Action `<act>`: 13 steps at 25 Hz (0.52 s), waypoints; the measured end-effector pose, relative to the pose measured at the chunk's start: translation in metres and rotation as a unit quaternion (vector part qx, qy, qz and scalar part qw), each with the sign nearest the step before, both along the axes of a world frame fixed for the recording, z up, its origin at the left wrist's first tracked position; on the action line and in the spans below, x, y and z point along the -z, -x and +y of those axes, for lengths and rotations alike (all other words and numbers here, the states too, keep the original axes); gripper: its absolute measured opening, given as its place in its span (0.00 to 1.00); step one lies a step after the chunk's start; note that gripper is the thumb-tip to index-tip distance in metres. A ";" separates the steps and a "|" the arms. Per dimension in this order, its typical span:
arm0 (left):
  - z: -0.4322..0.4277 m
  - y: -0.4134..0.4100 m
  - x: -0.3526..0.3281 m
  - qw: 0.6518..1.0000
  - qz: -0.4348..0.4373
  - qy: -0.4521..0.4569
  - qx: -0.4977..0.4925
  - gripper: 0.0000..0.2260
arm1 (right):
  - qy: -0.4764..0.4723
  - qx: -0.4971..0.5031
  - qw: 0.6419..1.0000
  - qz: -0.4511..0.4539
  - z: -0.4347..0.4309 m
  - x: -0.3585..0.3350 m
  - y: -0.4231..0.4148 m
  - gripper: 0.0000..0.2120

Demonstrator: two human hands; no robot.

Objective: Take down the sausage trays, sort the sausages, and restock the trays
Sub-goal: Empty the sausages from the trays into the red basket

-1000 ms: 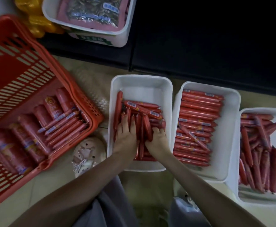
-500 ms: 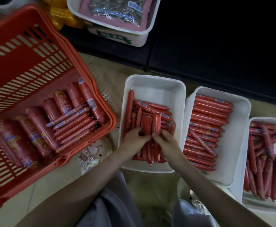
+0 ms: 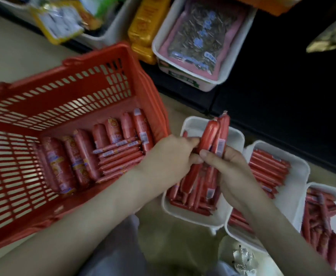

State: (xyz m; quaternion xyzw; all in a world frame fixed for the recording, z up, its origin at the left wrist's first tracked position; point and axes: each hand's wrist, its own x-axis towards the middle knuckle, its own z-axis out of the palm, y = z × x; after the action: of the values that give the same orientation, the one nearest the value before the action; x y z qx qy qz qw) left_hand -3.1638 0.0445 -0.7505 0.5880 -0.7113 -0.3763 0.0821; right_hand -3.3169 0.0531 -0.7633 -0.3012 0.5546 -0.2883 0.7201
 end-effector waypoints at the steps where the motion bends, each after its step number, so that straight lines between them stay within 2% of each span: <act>1: -0.002 -0.019 -0.013 0.998 -0.034 0.039 -0.021 0.13 | 0.020 0.000 1.000 0.001 -0.006 -0.012 -0.020 0.11; 3: 0.004 -0.070 -0.028 0.989 -0.076 0.085 -0.097 0.19 | 0.049 -0.015 0.999 -0.008 -0.018 -0.029 -0.068 0.04; 6: 0.030 -0.163 -0.027 0.964 -0.076 0.150 -0.206 0.20 | 0.082 -0.091 0.992 0.007 -0.027 -0.030 -0.148 0.03; 8: 0.059 -0.232 -0.012 0.934 -0.176 0.191 -0.248 0.22 | 0.092 -0.166 0.981 0.043 -0.024 -0.012 -0.210 0.01; 11: 0.108 -0.306 0.022 0.880 -0.344 0.161 -0.284 0.24 | 0.064 -0.246 0.963 0.088 -0.007 0.029 -0.291 0.04; 13: 0.140 -0.330 0.048 0.875 -0.355 0.121 -0.305 0.25 | 0.047 -0.280 0.952 0.119 0.008 0.058 -0.335 0.04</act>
State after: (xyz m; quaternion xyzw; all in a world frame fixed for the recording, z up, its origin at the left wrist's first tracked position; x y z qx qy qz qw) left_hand -2.8337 0.1850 -0.7981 0.8555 -0.5177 -0.0099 0.0055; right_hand -2.9821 0.0612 -0.8217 -0.5101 0.5155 -0.0634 0.6856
